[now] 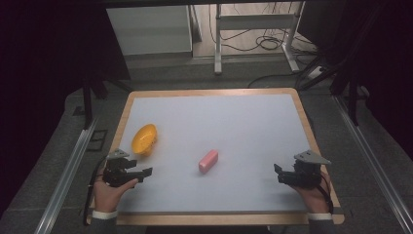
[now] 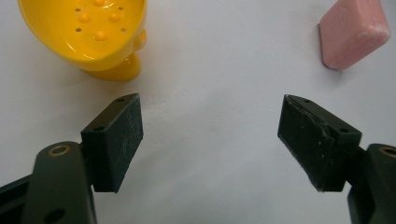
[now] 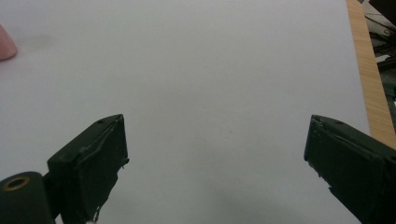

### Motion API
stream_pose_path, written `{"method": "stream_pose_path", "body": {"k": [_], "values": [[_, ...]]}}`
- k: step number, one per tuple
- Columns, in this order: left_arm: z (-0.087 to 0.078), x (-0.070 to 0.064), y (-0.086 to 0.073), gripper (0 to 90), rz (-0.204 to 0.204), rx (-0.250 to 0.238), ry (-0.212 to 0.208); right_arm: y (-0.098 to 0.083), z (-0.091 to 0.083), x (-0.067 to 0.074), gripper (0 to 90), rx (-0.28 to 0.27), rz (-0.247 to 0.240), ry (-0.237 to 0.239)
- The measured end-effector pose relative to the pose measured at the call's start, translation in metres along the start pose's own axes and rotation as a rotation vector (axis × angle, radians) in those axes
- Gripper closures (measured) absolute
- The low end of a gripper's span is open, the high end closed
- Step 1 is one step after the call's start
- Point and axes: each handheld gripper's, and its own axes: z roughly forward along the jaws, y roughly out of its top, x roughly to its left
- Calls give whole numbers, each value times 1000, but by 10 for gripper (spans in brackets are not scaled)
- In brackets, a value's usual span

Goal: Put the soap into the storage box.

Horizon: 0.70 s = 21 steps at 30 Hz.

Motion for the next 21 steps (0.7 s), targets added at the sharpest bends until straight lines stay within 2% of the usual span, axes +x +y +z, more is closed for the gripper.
{"method": "stream_pose_path", "body": {"k": [7,11,21], "values": [[-1,0,-1,219,-5,2,12,-4,-2,-5,61,11,6,-8],[-4,-3,0,220,0,-6,25,-3,-7,-10,61,-16,22,-2],[-7,-3,-1,220,-8,-5,48,-6,-10,-20,66,-26,43,5]]}}
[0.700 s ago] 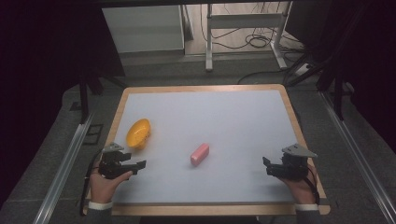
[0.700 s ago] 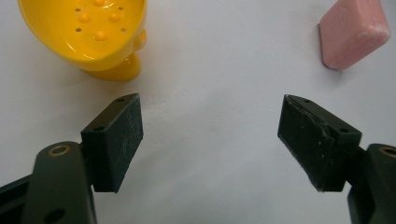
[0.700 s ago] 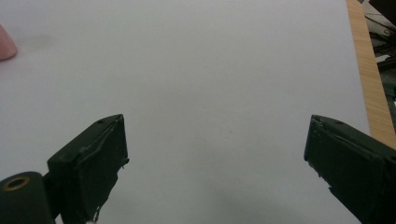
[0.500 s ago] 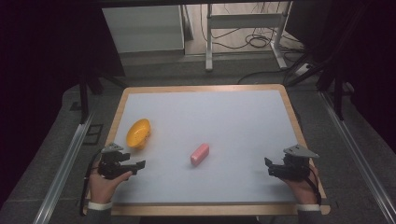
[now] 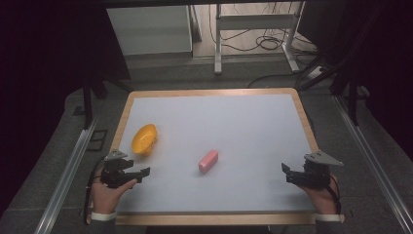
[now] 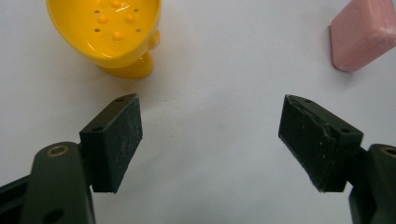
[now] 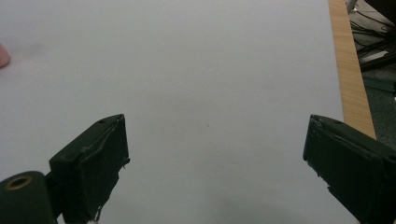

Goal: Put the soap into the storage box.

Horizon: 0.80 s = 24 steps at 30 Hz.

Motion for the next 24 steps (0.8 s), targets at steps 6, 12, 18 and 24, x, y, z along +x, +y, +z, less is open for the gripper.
{"method": "stream_pose_path", "body": {"k": [6,12,18,24], "values": [[0,-2,-1,220,2,-3,3,-1,0,0,68,10,-6,8],[-2,-2,0,220,4,-6,2,-1,0,1,69,8,-12,8],[-1,-6,4,220,14,4,15,-2,1,0,69,16,-11,9],[-5,-16,17,215,36,-1,20,-2,-1,-1,71,9,-13,18]]}}
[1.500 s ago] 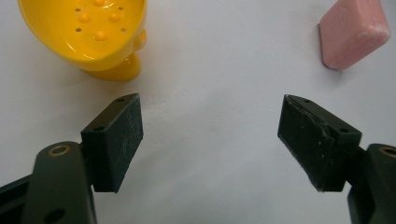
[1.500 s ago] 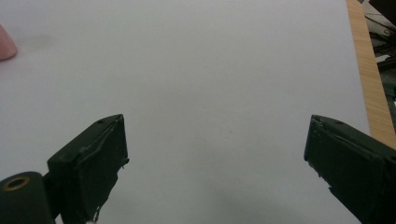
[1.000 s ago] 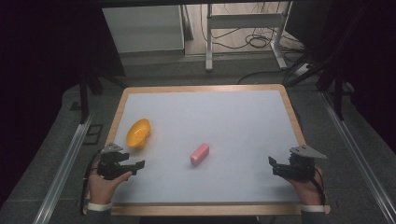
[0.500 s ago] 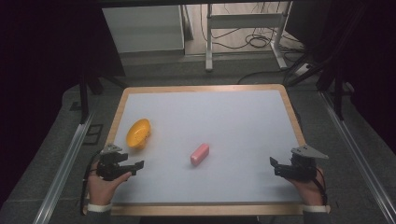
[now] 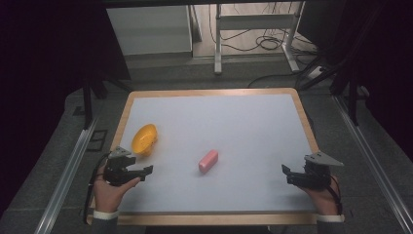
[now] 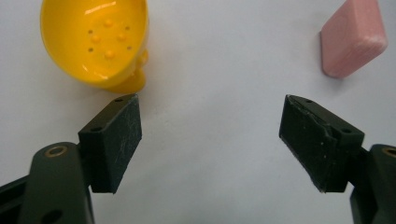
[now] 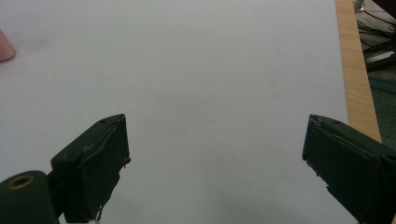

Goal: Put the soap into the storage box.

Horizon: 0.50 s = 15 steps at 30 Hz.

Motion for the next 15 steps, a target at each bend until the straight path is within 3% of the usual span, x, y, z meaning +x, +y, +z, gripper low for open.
{"method": "stream_pose_path", "body": {"k": [8,15], "values": [[-11,-9,25,207,25,-9,0,-2,1,-3,71,10,1,-4],[-12,-19,36,204,50,0,-12,-2,0,-2,71,15,-2,-11]]}}
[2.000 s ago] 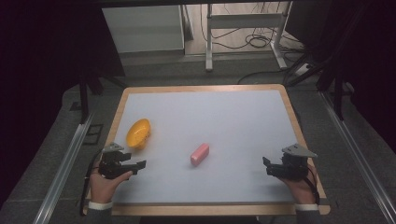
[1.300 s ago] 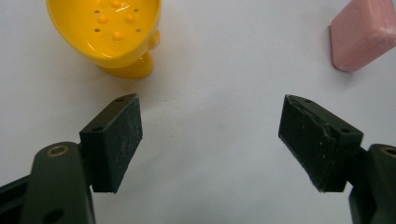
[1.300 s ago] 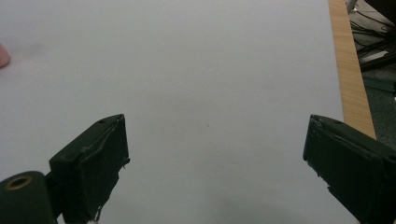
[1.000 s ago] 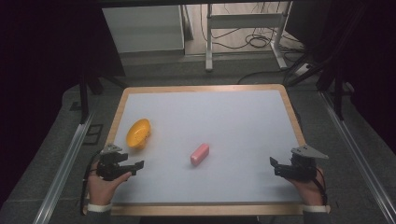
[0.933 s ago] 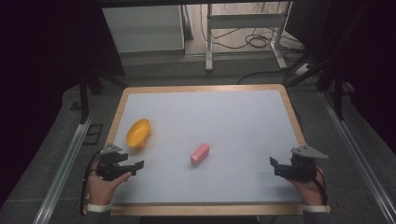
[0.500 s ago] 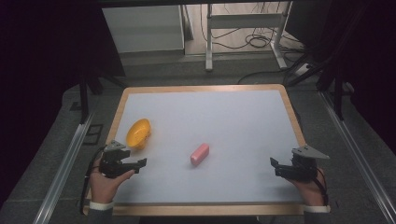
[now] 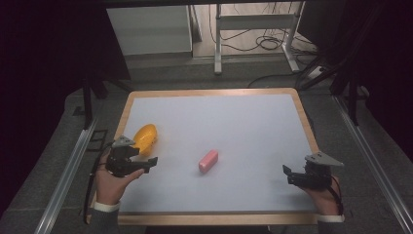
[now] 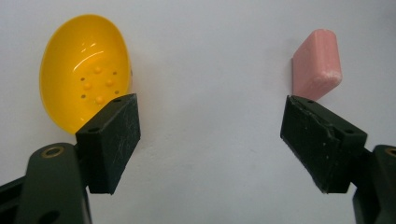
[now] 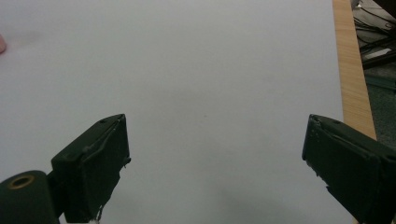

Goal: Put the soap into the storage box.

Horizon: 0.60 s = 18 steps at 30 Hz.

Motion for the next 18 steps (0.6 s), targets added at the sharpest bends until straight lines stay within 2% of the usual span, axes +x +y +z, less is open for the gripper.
{"method": "stream_pose_path", "body": {"k": [10,18], "values": [[7,-13,13,198,42,21,-7,0,0,-1,71,-1,-2,-2],[15,-21,19,195,56,41,-23,0,-1,0,72,-8,1,7]]}}
